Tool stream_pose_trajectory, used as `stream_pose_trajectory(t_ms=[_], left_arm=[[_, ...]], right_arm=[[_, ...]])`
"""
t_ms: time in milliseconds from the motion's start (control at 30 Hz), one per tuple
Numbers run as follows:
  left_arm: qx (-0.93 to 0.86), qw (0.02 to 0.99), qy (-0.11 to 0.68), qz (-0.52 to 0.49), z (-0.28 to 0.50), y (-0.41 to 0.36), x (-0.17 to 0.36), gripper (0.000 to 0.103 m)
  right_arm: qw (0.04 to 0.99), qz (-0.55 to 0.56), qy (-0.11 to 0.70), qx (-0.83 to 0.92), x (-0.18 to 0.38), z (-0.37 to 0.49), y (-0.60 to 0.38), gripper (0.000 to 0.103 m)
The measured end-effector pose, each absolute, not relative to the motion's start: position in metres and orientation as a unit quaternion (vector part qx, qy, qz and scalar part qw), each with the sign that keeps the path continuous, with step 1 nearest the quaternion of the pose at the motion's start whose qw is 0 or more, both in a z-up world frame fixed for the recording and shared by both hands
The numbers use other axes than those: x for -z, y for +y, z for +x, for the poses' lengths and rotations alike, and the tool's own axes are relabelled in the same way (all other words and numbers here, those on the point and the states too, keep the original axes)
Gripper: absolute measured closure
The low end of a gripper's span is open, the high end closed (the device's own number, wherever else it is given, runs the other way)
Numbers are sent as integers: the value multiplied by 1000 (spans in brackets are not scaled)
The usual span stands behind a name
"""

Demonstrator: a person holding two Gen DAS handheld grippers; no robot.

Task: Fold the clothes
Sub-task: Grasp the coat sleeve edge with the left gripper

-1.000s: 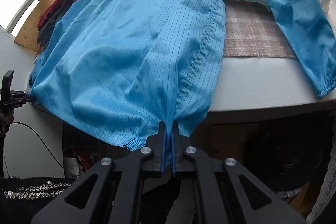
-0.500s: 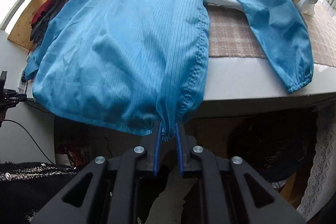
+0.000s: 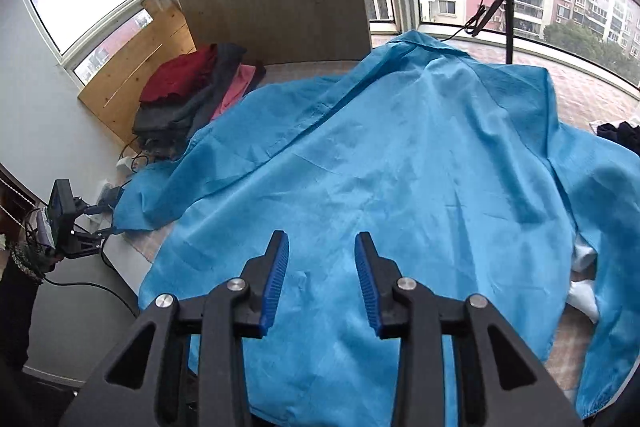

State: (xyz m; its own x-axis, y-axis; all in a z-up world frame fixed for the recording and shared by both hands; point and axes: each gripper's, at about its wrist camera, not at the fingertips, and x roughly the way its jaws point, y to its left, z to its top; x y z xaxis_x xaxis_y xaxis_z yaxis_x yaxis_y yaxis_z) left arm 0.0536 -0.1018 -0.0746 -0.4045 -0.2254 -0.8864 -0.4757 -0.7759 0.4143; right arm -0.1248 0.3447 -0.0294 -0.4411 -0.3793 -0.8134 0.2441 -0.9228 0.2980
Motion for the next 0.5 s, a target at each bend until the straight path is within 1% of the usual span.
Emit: stream_pose_trajectory(t_ms=[67,167,233,267,300,400,433,500], left_arm=[[-772,85,355,-520,62,-102,84,54],[-767,92,376,-511,59,-101,99,53],[-763,80,372,-523,45,-104,106,61],[-760,74,369,-530,38,-106,108,82],[-767,76,342,-538,30,-111,103,101],[-798,102,214,-554,9,-131,68,101],[-807,107,194,-548,6,-135,51,101],[-824,102,176,-528,1,-140,15,101]], right_arm=[[204,517,-80,827,49,-154,309,69],[226,541,-78,806,75,-185,259,69],[240,553,-72,795,87,-196,233,69],[243,556,-64,792,92,-194,226,69],[245,558,-55,791,96,-193,220,69],[244,558,-28,792,100,-195,214,69],[243,558,-21,793,101,-196,215,69],[233,548,11,803,103,-197,218,68]])
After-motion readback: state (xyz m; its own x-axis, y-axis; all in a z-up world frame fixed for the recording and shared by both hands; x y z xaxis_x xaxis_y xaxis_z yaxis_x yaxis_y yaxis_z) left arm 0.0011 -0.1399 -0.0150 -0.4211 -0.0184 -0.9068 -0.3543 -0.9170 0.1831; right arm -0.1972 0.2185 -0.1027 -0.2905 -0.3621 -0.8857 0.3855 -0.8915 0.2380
